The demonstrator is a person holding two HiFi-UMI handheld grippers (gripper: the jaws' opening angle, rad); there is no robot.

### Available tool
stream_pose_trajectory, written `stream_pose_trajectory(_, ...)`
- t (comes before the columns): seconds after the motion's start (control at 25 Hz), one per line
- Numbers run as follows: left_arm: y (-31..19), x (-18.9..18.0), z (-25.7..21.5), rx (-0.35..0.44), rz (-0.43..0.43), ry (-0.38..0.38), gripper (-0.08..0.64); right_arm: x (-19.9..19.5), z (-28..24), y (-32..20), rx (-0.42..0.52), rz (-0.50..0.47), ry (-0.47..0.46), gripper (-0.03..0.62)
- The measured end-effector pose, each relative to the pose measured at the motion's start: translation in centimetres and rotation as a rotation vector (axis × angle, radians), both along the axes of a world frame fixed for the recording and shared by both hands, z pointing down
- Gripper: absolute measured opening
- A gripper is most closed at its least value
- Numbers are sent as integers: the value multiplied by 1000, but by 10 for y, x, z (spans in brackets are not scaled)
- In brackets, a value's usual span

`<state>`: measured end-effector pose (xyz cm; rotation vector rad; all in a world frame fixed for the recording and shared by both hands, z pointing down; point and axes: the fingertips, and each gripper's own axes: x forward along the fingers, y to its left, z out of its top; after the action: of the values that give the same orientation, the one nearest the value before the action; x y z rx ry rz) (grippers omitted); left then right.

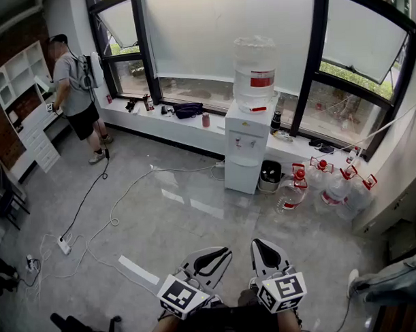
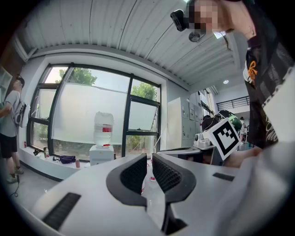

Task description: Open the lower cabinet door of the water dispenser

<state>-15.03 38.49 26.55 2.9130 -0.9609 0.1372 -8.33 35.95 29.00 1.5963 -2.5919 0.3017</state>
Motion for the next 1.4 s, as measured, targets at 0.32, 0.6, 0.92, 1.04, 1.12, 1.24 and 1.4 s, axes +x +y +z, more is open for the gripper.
stream_pose_trajectory(0.32,2,-4,-1,7,11,-5,49,-3,-6,1,7,26,-18,12)
stream_pose_trajectory(0.6,5,-10,-2,-6,8,23,49,-6,-9,8,12,23,-16,12)
stream_pose_trajectory(0.92,-5,3,5,-35,54,41,49,5,-1,7,-14,34,57,12)
stream_pose_trajectory(1.04,-15,9,9,-46,67,49,49,7,3,0,-20,34,81,12)
stream_pose_trajectory(1.12,-26,11,13,-56,66,45,49,9,8,-9,-29,34,85,12)
stream_pose_trajectory(1.24,-45,13,17,-70,62,33,49,15,12,-33,-45,48,72,13)
stream_pose_trajectory(1.4,-83,10,27,-76,32,5,49,21,18,-81,-51,42,44,13)
